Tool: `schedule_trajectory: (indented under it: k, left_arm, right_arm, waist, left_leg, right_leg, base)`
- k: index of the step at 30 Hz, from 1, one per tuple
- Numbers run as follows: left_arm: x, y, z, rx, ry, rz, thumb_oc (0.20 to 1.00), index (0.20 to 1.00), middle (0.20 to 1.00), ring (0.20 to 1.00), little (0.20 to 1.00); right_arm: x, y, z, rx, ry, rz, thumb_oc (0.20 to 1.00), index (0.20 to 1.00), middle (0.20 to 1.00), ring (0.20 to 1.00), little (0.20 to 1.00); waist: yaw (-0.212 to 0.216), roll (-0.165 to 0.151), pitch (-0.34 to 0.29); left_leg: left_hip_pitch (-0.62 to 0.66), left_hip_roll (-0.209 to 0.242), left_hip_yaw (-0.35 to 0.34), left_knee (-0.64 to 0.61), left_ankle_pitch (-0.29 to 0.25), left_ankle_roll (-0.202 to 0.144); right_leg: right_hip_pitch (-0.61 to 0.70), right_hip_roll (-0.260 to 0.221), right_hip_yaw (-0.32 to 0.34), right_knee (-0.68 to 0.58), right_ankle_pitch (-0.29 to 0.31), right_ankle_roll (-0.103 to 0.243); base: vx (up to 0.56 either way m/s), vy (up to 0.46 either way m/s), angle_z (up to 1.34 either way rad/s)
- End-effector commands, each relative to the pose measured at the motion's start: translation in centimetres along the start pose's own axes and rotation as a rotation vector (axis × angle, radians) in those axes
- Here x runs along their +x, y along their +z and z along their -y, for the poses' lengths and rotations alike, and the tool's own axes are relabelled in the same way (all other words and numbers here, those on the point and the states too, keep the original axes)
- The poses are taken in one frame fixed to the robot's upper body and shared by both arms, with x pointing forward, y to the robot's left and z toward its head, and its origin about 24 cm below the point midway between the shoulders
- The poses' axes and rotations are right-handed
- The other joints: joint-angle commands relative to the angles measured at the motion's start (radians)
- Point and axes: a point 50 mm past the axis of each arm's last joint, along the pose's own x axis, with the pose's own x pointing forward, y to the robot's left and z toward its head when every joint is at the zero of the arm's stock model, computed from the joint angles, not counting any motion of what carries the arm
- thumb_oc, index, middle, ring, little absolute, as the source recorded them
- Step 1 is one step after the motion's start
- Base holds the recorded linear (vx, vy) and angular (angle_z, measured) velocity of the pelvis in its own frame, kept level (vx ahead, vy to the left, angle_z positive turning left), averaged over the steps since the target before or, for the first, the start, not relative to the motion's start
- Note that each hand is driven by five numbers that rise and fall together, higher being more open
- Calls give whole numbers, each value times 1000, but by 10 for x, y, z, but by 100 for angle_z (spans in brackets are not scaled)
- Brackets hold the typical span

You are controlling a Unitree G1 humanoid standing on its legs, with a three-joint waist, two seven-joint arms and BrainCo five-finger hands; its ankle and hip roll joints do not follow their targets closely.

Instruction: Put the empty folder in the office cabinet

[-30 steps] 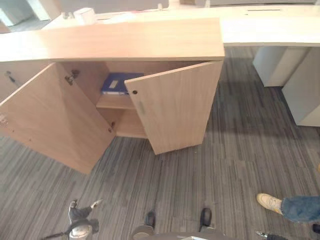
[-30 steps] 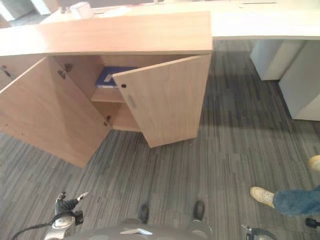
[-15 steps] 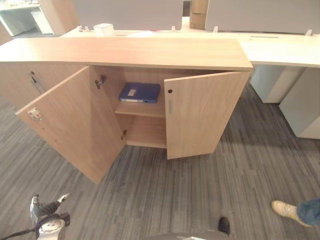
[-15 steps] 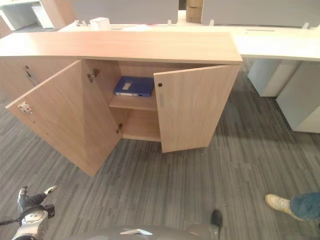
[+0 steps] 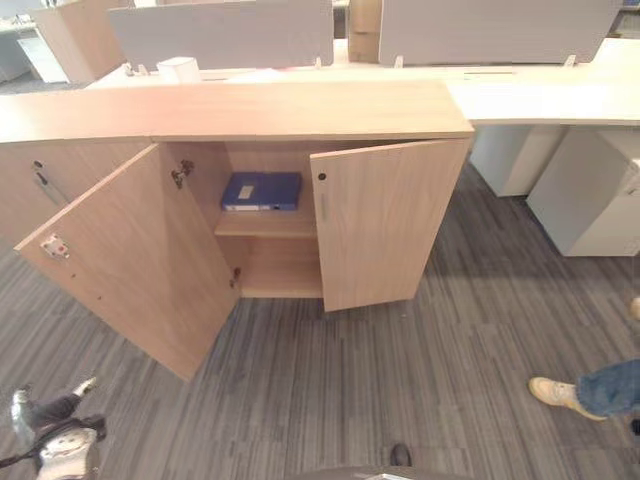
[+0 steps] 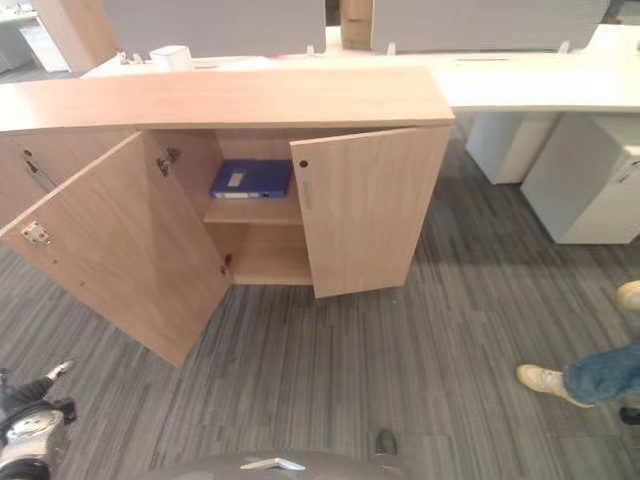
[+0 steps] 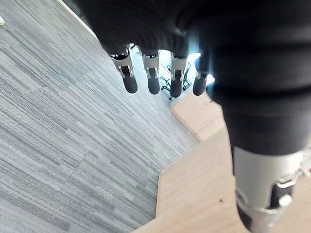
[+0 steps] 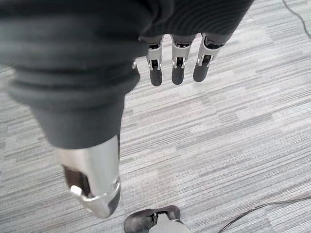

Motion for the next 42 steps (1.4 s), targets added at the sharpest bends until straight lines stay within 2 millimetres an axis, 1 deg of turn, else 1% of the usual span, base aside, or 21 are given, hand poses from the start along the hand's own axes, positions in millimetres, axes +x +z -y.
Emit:
schedule_trajectory:
  k: [1,4,10,13,18,21,22,23,24,26,28,30,31,32,33,35,36,37,38,40,42]
  left_arm:
    - [13,35,-53,41,163,110,1000,1000,1000,1000,1000]
    - [17,40,-80,83,231,95,1000,1000,1000,1000,1000]
    - [20,55,-110,121,309,102,1000,1000,1000,1000,1000]
    - [22,64,-115,135,319,116,1000,1000,1000,1000,1000]
    - [22,63,-109,126,313,114,1000,1000,1000,1000,1000]
    - [21,58,-105,108,311,113,1000,1000,1000,1000,1000]
    - [18,54,-103,81,315,124,1000,1000,1000,1000,1000]
    - [18,54,-103,80,316,123,1000,1000,1000,1000,1000]
    - [17,54,-102,74,304,133,1000,1000,1000,1000,1000]
    - [18,61,-93,63,274,165,1000,1000,1000,1000,1000]
    - [17,57,-91,50,267,159,1000,1000,1000,1000,1000]
    - [17,50,-72,-2,222,141,1000,1000,1000,1000,1000]
    - [17,50,-72,-3,222,141,1000,1000,1000,1000,1000]
    - [16,48,-63,-4,195,144,1000,1000,1000,1000,1000]
    - [16,48,-62,-5,195,144,1000,1000,1000,1000,1000]
    - [14,41,-57,-6,180,128,1000,1000,1000,1000,1000]
    - [13,33,-60,-2,191,100,1000,1000,1000,1000,1000]
    - [13,33,-61,-2,191,100,1000,1000,1000,1000,1000]
    - [13,31,-64,-3,210,95,1000,1000,1000,1000,1000]
    - [14,33,-59,-6,203,103,1000,1000,1000,1000,1000]
    - [14,34,-56,-3,199,106,1000,1000,1000,1000,1000]
  right_arm:
    - [0,-2,-4,-54,-4,-32,1000,1000,1000,1000,1000]
    - [0,-4,-1,-61,-4,-41,1000,1000,1000,1000,1000]
    - [-1,-10,1,-82,-4,-62,1000,1000,1000,1000,1000]
    - [-1,-9,0,-96,-1,-63,1000,1000,1000,1000,1000]
    - [-1,-6,-1,-101,1,-55,1000,1000,1000,1000,1000]
    - [-1,1,1,-113,-2,-41,1000,1000,1000,1000,1000]
    - [-1,14,-1,-116,0,-7,1000,1000,1000,1000,1000]
    - [-2,14,-1,-117,-1,-6,1000,1000,1000,1000,1000]
    - [-2,18,-5,-130,10,12,1000,1000,1000,1000,1000]
    - [-1,5,-10,-139,23,-23,1000,1000,1000,1000,1000]
    - [-1,5,-11,-137,22,-27,1000,1000,1000,1000,1000]
    - [-1,9,-5,-113,3,-15,1000,1000,1000,1000,1000]
    - [-1,9,-5,-112,3,-14,1000,1000,1000,1000,1000]
    - [-2,14,1,-107,-17,-4,1000,1000,1000,1000,1000]
    - [-2,14,1,-107,-18,-3,1000,1000,1000,1000,1000]
    - [-2,22,4,-85,-32,20,1000,1000,1000,1000,1000]
    - [-3,29,1,-81,-19,49,1000,1000,1000,1000,1000]
    - [-3,29,1,-82,-20,49,1000,1000,1000,1000,1000]
    - [-3,31,0,-77,-19,63,1000,1000,1000,1000,1000]
    - [-3,28,5,-65,-39,58,1000,1000,1000,1000,1000]
    - [-2,25,8,-56,-48,50,1000,1000,1000,1000,1000]
  waist:
    - [-3,-8,1]
    - [-6,-10,-4]
    - [-12,-10,-14]
    - [-19,-8,-13]
    - [-18,-8,-6]
    - [-9,4,22]
    - [12,9,49]
    - [9,10,49]
    - [8,8,56]
    - [7,-13,52]
    - [9,-21,47]
    - [13,-28,60]
    - [11,-30,57]
    - [19,-40,77]
    - [16,-39,75]
    - [20,-43,81]
    - [23,-47,70]
    - [24,-48,70]
    - [24,-41,57]
    - [19,-25,49]
    - [21,-14,47]
  left_leg:
    - [-78,-30,-28,-1,-2,7]
    - [-76,-32,-23,-1,-6,8]
    - [-73,-38,-16,-1,-13,13]
    - [-68,-46,-12,-1,-17,21]
    - [-60,-59,-2,-1,-28,29]
    - [-54,-57,18,-1,-26,36]
    - [-47,-40,61,-1,-23,28]
    - [-48,-39,58,-1,-22,27]
    - [-44,-33,77,-1,-21,24]
    - [-28,-30,85,21,-37,23]
    - [-32,-32,89,35,-42,22]
    - [-101,-33,69,227,-93,4]
    - [-110,-36,68,232,-90,4]
    - [-171,-30,44,349,-78,-24]
    - [-179,-29,40,359,-81,-25]
    - [-197,15,48,356,-48,-46]
    - [-185,59,48,287,-27,-57]
    - [-178,59,49,277,-23,-58]
    - [-172,113,35,198,28,-75]
    - [-166,176,35,95,104,-99]
    - [-162,197,30,55,134,-108]
  right_leg:
    - [28,-36,22,56,-83,51]
    - [32,-42,24,46,-74,57]
    - [33,-54,30,45,-62,68]
    - [27,-63,42,53,-56,73]
    - [10,-81,45,66,-39,87]
    - [-45,-100,19,149,-15,97]
    - [-88,-105,-112,202,-21,80]
    - [-89,-105,-116,205,-23,79]
    - [-115,-81,-165,210,-35,61]
    - [-71,-1,-115,154,-99,28]
    - [-60,6,-109,141,-97,19]
    - [-18,20,-98,118,-120,-11]
    - [-23,17,-99,117,-116,-11]
    - [7,15,-97,99,-131,-28]
    - [6,16,-101,97,-130,-29]
    - [30,9,-103,75,-134,-27]
    - [39,-2,-99,63,-132,-11]
    - [41,-1,-98,62,-132,-11]
    - [39,-10,-97,59,-132,5]
    - [40,-24,-100,59,-138,21]
    - [45,-27,-102,57,-141,26]
  base:
    - [38,15,1]
    - [12,12,-2]
    - [10,10,-2]
    - [4,37,-2]
    - [-12,29,-12]
    - [-68,33,-22]
    - [-62,13,-34]
    - [-61,0,-54]
    - [31,-81,-78]
    - [146,-186,-59]
    - [103,-138,3]
    - [60,-134,1]
    - [3,-78,26]
    - [-12,-54,23]
    - [24,-31,10]
    - [85,74,-1]
    - [112,84,-1]
    - [156,173,-8]
    - [95,180,-14]
    - [88,261,-12]
    - [61,231,4]
